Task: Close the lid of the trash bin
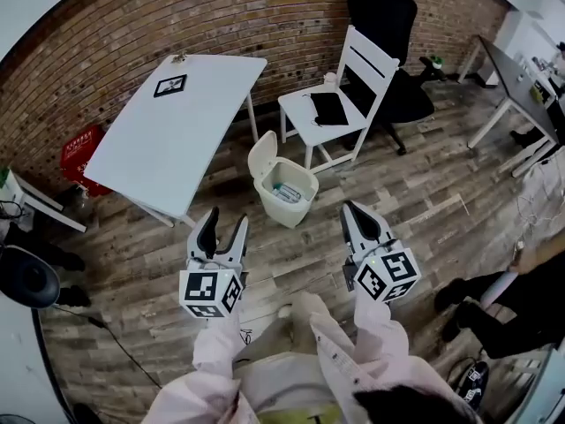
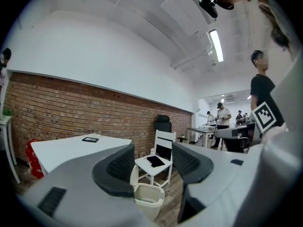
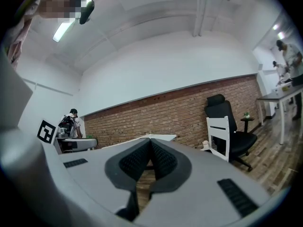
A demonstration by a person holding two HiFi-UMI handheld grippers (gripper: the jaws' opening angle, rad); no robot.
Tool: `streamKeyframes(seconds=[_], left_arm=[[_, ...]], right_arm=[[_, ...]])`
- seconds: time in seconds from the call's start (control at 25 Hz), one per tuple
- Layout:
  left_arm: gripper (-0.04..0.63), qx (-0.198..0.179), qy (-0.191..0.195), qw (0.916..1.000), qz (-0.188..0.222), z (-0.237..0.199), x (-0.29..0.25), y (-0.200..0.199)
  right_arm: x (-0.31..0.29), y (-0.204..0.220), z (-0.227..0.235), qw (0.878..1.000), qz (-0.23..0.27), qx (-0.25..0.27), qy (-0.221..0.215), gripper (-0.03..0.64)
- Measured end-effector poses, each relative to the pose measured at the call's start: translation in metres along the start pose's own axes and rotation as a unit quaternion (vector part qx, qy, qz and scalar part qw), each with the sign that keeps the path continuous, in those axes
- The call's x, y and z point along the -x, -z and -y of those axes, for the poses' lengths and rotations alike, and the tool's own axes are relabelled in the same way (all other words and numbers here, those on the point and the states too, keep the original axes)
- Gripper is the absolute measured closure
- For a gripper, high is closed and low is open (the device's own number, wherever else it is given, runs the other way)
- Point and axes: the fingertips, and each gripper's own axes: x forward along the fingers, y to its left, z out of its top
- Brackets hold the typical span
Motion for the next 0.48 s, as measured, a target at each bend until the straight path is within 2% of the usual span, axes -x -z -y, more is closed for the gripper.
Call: streamKeyframes(seconds=[0.48], left_arm=[[0.357, 0.023, -0.014, 0.9990, -0.036, -0.044, -0.094, 0.024]], right_arm=[[-0.104, 0.014, 0.052, 0.999, -0.029, -0.016, -0.013, 0.614]])
